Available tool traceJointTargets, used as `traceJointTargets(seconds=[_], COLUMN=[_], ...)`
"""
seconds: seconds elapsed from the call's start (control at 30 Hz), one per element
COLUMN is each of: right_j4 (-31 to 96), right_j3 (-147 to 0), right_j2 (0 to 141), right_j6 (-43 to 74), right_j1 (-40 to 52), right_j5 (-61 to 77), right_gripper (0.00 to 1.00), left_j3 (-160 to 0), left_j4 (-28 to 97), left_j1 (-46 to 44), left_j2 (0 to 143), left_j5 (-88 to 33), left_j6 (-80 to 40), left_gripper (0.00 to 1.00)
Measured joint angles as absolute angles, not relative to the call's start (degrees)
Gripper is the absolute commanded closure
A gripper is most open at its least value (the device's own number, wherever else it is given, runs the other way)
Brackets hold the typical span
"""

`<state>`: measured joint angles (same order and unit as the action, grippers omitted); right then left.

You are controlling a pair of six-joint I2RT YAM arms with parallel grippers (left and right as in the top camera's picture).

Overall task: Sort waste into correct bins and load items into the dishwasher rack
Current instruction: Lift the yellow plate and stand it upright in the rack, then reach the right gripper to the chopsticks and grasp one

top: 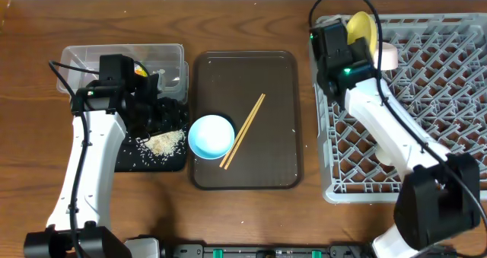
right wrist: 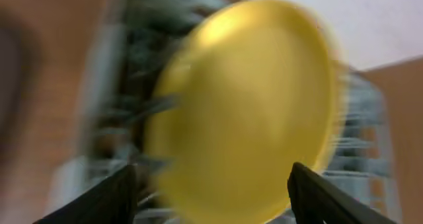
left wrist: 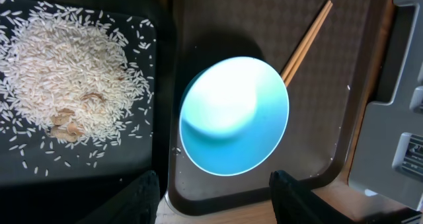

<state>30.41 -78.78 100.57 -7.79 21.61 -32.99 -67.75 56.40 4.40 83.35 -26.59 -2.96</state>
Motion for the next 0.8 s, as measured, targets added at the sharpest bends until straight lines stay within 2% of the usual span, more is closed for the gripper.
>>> traceJointTargets(seconds=[0.2, 0.33, 0.63, 0.67, 0.73, 0.8], right_j4=[33.98, 34.3, 34.59, 33.76, 31.51, 29.98], right_j3=[-78.81, -78.81, -78.81, -78.81, -78.81, -78.81], right_j2=[98.78, 98.85, 103.92, 105.25, 108.03, 110.24], right_j6=[2.55, 11.33, 27.4, 28.34, 29.71, 30.7], right_j1=[26.63, 30.04, 37.69, 38.48, 39.92, 40.86], right_j5=[-12.97, -3.38, 1.08, 0.8, 0.6, 0.43], right_gripper=[0.31, 0.36, 0.38, 0.4, 0.51, 0.53], left_j3=[-67.75, -67.75, -67.75, -67.75, -67.75, -67.75], left_j4=[56.42, 56.42, 56.42, 56.42, 56.42, 56.42], left_j1=[4.4, 4.4, 4.4, 4.4, 4.4, 4.4], left_j2=[83.35, 83.35, 83.35, 83.35, 83.35, 83.35], left_j5=[-26.59, -26.59, -26.59, -26.59, -26.59, -26.59], left_j6=[-2.96, -2.96, -2.96, -2.96, -2.96, -2.96], left_gripper=[0.43, 0.43, 0.43, 0.43, 0.43, 0.43])
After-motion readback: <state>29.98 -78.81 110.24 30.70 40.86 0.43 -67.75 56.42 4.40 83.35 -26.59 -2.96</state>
